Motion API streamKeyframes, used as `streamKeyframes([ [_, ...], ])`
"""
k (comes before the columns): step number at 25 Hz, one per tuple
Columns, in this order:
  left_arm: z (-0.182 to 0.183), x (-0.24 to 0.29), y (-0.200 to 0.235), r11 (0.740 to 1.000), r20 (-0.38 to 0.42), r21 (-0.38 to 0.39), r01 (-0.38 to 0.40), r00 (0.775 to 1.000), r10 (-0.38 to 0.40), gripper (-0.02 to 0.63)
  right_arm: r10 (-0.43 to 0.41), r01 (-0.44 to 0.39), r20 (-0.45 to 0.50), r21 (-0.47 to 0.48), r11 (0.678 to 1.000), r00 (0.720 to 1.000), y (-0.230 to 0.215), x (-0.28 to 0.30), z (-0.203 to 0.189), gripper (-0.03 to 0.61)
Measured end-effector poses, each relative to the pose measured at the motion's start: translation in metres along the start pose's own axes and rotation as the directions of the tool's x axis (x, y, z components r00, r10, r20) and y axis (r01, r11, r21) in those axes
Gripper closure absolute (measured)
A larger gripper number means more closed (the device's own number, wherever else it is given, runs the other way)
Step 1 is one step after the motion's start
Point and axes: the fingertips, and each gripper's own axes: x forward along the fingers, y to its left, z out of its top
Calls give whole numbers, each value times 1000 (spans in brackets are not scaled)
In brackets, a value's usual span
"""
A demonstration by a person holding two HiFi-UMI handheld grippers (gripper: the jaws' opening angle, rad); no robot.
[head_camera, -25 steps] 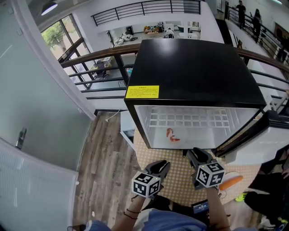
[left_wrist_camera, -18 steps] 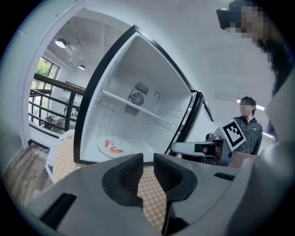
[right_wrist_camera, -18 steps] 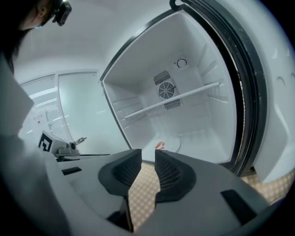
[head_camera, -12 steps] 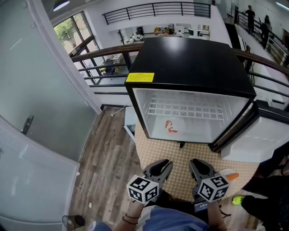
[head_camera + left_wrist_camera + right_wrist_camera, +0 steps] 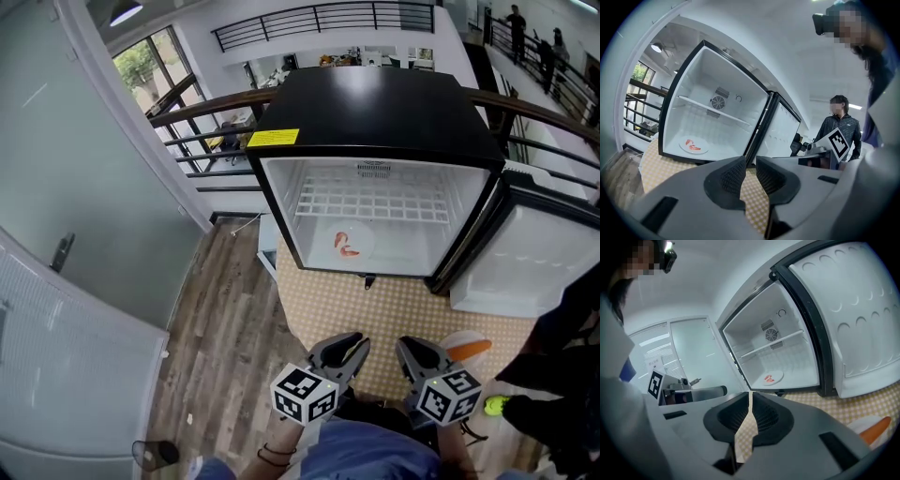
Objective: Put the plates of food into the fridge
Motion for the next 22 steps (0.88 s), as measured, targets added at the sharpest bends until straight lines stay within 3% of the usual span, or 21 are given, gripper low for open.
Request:
streamKeyframes([
  [8,-19,6,-24,996,-77,88,4,997,3,570,25,-25,0,27,999,1000,4,-18,-12,545],
  [22,-22,29,-48,996,-71,66,65,996,-60,584,-11,11,10,67,998,1000,-22,-39,-16,545],
])
